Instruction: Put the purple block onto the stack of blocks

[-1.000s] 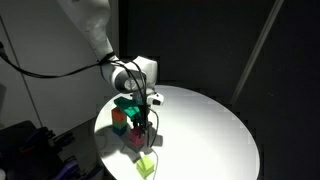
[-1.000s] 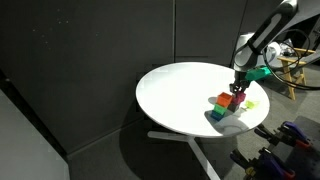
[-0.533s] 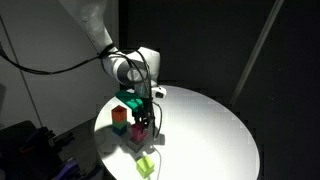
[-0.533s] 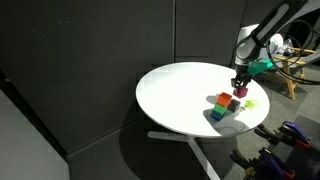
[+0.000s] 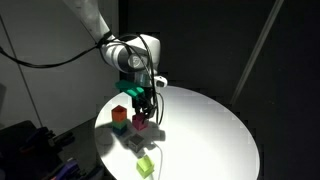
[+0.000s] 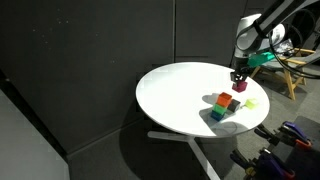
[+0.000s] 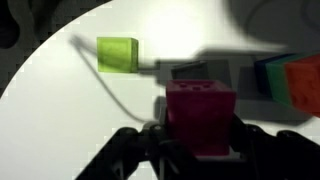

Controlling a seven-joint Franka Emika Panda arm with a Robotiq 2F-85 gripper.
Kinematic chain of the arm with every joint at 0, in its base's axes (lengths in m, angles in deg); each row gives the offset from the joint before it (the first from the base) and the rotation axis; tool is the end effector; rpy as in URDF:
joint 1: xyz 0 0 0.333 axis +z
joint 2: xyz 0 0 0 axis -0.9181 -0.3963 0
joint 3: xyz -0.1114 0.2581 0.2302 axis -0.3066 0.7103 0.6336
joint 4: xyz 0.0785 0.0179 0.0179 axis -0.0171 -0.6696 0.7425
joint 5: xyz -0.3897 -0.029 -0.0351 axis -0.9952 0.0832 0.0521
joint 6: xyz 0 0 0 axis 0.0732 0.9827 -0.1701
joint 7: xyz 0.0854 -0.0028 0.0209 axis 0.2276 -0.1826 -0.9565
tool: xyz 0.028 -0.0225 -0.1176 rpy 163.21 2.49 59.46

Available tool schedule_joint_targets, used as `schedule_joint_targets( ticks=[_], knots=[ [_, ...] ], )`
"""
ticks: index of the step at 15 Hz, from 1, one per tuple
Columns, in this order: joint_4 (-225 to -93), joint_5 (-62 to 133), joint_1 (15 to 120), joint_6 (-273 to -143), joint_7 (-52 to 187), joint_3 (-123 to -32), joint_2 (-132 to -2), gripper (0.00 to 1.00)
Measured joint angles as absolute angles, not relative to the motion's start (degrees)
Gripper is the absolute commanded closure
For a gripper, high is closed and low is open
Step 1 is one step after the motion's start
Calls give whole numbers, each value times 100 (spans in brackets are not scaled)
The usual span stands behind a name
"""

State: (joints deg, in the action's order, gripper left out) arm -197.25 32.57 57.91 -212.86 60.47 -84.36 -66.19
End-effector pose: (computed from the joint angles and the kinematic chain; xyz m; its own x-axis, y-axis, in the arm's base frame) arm 0.5021 -0.1786 0.2591 0.9693 -0.2166 -0.1162 -0.2056 -0.9735 0.0999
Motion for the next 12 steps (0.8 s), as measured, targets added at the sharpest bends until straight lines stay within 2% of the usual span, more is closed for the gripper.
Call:
schedule_joint_targets(
  ticks=[12],
  knots=[
    [-19833,3258,5964,-21217,6043,-8173,-5904,71]
  ],
)
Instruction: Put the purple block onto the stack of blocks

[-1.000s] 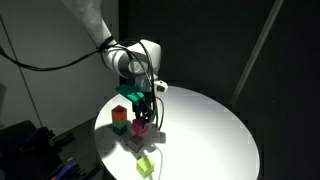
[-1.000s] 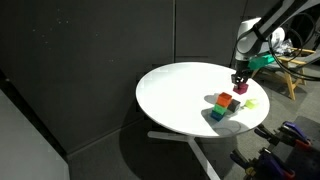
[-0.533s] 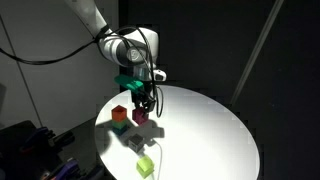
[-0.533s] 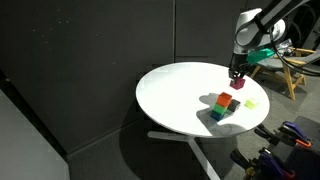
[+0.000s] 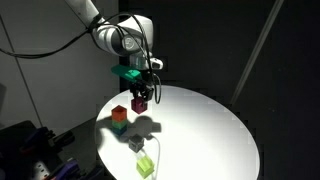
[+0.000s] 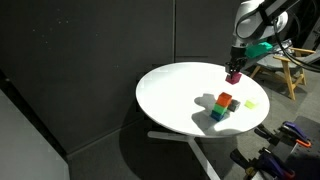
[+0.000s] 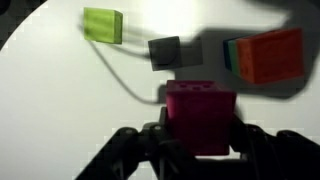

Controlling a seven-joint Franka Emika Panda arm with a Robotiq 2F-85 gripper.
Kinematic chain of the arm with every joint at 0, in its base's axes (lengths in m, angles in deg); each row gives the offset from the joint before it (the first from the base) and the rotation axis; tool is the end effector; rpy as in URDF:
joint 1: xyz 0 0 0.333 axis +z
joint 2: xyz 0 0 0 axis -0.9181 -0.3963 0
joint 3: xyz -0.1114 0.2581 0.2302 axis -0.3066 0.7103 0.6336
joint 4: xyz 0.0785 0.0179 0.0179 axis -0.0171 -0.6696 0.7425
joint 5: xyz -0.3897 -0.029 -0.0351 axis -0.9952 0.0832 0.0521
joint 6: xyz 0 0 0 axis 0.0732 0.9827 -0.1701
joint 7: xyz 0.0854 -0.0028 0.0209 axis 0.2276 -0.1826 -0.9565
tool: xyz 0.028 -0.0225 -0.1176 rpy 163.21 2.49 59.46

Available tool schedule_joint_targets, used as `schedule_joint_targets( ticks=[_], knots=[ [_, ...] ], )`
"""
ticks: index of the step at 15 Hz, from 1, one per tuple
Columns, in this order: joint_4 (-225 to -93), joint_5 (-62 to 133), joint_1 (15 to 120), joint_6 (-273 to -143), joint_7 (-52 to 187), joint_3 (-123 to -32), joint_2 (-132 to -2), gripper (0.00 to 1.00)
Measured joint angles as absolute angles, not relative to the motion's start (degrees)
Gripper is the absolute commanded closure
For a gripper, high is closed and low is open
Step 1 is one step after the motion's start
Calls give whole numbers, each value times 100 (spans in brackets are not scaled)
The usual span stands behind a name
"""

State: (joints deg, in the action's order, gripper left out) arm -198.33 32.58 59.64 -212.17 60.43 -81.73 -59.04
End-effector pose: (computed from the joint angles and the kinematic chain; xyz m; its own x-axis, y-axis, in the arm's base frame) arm 0.5112 -0.1387 0.3156 0.9893 -0.1441 -0.0230 -0.1418 -0.9864 0.0828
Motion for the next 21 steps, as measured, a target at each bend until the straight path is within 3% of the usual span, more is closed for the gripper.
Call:
schedule_joint_targets(
  ticks=[21],
  knots=[
    [-20342,3275,6287,-21218,5805,-7742,-5296,71]
  ],
)
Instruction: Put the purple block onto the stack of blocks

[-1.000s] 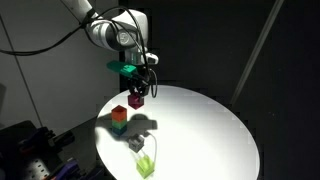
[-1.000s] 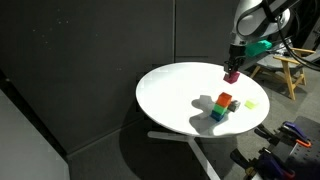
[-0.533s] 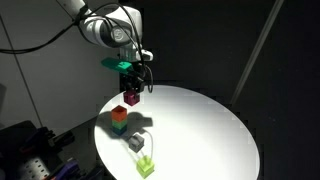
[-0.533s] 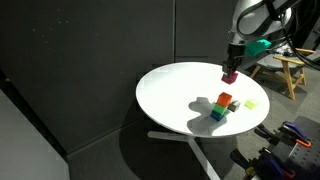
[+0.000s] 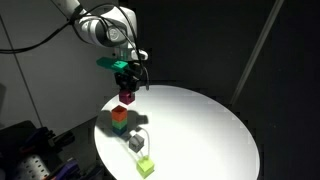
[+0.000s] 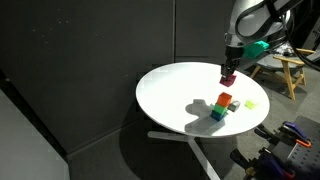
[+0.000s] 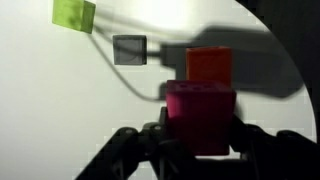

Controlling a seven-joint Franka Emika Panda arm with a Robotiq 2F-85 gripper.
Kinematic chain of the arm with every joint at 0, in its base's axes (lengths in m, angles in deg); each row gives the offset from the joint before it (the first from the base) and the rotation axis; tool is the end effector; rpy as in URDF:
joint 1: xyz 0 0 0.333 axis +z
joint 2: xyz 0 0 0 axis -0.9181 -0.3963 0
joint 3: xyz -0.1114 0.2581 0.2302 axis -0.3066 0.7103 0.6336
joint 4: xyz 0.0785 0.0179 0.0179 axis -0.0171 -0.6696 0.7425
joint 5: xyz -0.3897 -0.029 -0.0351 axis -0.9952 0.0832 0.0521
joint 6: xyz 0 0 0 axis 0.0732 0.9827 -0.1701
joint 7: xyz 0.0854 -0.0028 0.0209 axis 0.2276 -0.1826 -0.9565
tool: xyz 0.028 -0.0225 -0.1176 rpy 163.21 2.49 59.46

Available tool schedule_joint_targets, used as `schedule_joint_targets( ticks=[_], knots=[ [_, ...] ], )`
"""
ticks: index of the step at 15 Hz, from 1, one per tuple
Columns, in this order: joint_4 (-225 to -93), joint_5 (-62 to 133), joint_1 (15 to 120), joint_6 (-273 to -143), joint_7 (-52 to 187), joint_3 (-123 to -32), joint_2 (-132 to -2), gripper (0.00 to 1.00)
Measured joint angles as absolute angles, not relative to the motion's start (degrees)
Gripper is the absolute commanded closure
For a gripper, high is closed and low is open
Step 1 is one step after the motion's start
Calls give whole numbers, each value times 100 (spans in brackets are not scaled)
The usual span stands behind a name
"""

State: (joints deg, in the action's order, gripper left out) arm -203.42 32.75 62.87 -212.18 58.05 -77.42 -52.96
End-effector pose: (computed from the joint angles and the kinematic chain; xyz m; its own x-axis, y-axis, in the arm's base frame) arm 0.4939 -0.0667 0.3341 0.9997 0.0252 -0.0074 0.0256 -0.9976 0.0649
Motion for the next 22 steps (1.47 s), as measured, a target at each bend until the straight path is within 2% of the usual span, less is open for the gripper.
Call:
schedule_joint_targets(
  ticks=[22],
  knots=[
    [-20641,3448,6399,-21152,5458,-7577,-5336,71]
  ],
)
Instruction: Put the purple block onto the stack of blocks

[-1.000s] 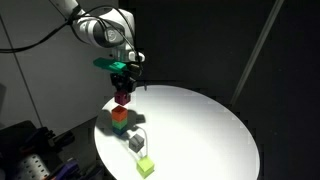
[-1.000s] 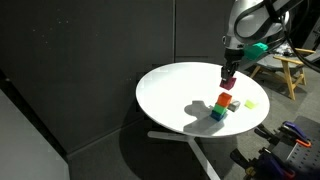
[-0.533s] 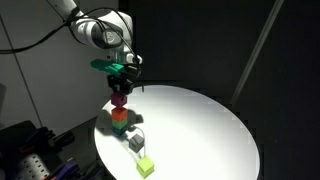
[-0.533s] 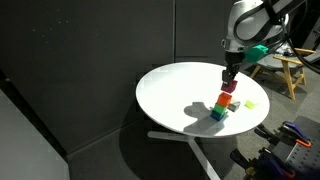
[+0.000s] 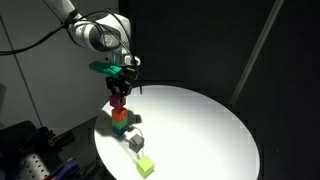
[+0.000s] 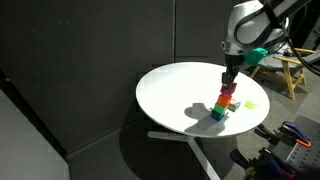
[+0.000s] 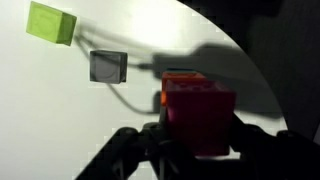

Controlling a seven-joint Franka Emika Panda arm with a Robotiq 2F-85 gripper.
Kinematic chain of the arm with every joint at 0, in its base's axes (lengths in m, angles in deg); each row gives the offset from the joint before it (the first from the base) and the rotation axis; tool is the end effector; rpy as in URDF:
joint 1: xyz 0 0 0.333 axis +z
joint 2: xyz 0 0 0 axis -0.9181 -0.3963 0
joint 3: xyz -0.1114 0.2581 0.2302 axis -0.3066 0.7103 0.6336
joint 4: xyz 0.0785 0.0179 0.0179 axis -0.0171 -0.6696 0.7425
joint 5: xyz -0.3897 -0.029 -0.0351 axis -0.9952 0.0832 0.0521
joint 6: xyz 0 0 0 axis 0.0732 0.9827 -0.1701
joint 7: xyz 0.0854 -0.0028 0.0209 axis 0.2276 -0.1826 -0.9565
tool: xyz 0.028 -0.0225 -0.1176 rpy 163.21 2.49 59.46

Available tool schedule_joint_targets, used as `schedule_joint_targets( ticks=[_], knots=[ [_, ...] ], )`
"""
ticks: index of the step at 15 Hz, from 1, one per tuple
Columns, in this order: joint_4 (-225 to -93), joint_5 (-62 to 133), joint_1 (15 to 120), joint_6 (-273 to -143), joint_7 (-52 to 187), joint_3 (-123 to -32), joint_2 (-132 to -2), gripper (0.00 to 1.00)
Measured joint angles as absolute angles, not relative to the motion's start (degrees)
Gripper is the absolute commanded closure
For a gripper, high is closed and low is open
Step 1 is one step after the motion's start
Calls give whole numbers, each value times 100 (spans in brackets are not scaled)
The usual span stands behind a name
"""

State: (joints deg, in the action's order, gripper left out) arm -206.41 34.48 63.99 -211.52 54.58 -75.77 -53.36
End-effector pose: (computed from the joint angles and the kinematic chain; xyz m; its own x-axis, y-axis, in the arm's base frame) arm 0.4757 -0.0408 0.3093 0.9909 0.1107 -0.0764 0.1133 -0.9931 0.0310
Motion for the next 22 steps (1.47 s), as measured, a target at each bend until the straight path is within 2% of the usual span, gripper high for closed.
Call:
schedule_joint_targets(
  ticks=[16,17,18,20,21,22],
  knots=[
    [-20629,3447,6391,-21340,5482,-7602,-5567,71],
    [-20628,3447,6390,-21340,5483,-7610,-5570,41],
    [-20627,3447,6390,-21340,5483,-7618,-5571,23],
    [-20626,3446,6389,-21340,5491,-7629,-5576,6],
    [-20625,3445,6389,-21340,5494,-7634,-5580,1],
    [-20623,3445,6389,-21340,5495,-7639,-5584,0]
  ],
)
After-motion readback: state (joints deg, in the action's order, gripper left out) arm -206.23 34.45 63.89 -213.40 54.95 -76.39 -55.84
